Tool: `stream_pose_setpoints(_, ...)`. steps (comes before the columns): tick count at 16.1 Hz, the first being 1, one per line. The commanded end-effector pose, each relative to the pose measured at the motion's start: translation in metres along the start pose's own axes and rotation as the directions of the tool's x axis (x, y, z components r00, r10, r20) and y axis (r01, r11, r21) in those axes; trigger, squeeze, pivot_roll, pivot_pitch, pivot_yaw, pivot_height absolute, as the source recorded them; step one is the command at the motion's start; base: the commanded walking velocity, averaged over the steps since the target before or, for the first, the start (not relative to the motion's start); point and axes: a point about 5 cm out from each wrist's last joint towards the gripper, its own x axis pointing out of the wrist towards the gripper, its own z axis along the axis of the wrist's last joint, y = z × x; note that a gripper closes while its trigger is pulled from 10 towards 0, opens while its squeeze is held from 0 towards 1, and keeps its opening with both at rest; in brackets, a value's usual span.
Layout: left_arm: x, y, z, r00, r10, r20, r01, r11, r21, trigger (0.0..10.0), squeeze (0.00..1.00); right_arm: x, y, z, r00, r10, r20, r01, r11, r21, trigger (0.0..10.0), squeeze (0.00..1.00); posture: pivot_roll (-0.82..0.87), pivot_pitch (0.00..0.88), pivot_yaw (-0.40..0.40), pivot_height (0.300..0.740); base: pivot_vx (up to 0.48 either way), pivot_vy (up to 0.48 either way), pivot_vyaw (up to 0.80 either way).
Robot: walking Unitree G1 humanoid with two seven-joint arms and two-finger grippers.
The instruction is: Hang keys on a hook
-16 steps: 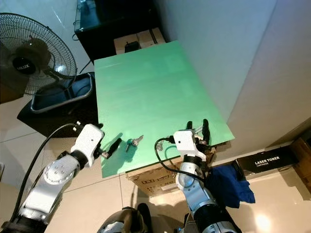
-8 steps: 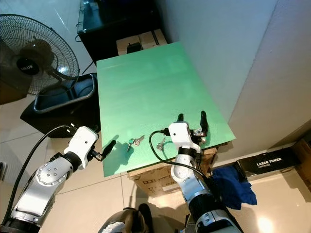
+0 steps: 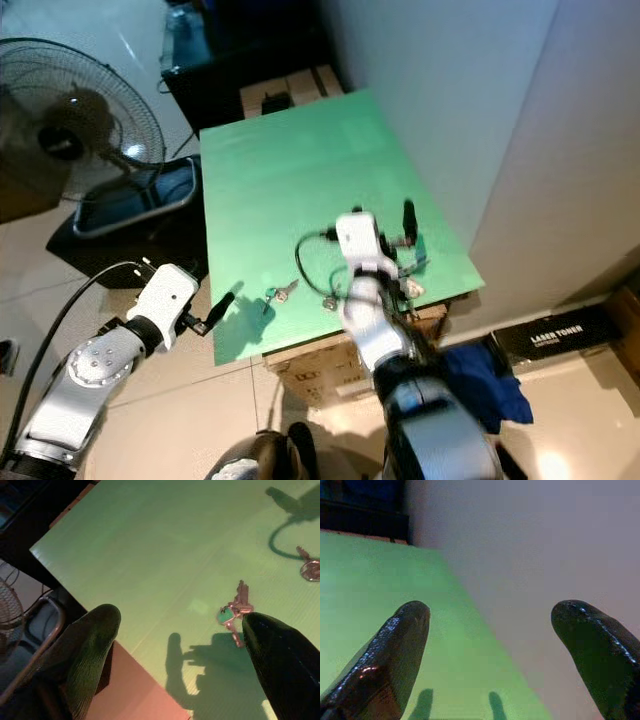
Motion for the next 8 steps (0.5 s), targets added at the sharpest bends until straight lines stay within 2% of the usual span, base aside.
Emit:
stream_pose_setpoints(1, -0.006, 0.006, -0.004, 1.0, 0.01, -0.018, -0.01, 1.0, 0.009, 10.0, 0.0, -0.002, 0.007, -0.004, 0.997, 0.023, -0.071, -0.022, 0.999, 0.028, 10.0, 0.0, -0.03, 0.124, 0.24, 0.74, 0.0, 0.0, 0.0)
stream_pose_setpoints(4, -0.011, 0.009, -0.006, 1.0, 0.008, -0.03, -0.007, 1.0, 0.019, 10.0, 0.0, -0.001, 0.01, -0.013, 0.98, 0.067, -0.188, -0.057, 0.997, 0.058, 10.0, 0.0, -0.01, 0.136, 0.249, 0.74, 0.0, 0.0, 0.0)
stream_pose_setpoints(8, -0.019, 0.011, -0.008, 0.999, 0.001, -0.045, 0.0, 1.0, 0.024, 10.0, 0.0, -0.015, 0.016, -0.033, 0.936, 0.1, -0.338, -0.071, 0.993, 0.096, 10.0, 0.0, 0.0, 0.158, 0.261, 0.74, 0.0, 0.0, 0.0)
